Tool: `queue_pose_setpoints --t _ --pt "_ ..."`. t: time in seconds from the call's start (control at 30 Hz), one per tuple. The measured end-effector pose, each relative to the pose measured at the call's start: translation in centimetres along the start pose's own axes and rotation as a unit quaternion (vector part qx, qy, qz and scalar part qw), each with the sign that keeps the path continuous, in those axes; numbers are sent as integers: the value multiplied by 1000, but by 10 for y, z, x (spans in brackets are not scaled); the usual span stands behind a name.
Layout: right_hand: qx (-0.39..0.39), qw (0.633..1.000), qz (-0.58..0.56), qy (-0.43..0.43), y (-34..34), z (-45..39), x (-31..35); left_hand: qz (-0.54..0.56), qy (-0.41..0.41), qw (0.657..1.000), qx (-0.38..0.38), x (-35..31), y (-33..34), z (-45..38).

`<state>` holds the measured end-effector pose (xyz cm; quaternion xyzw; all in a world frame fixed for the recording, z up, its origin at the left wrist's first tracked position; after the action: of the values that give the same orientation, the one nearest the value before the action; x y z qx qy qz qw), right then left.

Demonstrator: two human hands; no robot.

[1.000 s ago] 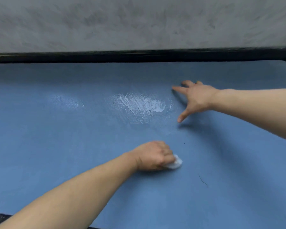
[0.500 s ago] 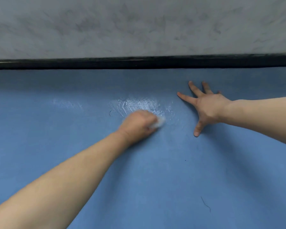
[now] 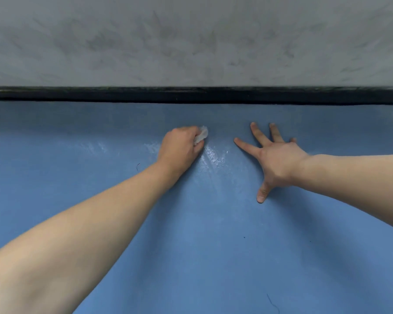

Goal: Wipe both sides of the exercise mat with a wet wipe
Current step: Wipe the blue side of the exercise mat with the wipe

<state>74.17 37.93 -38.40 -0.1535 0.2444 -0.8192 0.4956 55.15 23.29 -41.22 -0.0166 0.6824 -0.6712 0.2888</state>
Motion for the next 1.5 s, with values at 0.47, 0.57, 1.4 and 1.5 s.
queue_pose_setpoints --t 0.47,0.57,1.4,1.5 --pt "3 1000 5 -3 -1 -4 -2 -4 51 997 58 -29 10 -69" --pt "9 1000 10 1 -1 -4 -2 -46 47 996 53 -22 1 -88" --pt "-2 998 -39 39 48 35 -37 -21 110 993 26 -52 17 13" --pt "-7 998 -37 41 50 34 -37 13 227 971 77 -104 50 67"
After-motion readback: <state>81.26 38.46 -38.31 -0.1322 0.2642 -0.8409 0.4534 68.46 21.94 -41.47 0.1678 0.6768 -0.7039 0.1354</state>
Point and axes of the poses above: each hand's wrist, its own z-axis away from the middle knuckle, its own y-axis out of the palm, x = y × z, the point moved 3 cm from there along -z, towards the middle knuckle, and after that the axes turned 13 degrees about x, right-handed, at the moved point
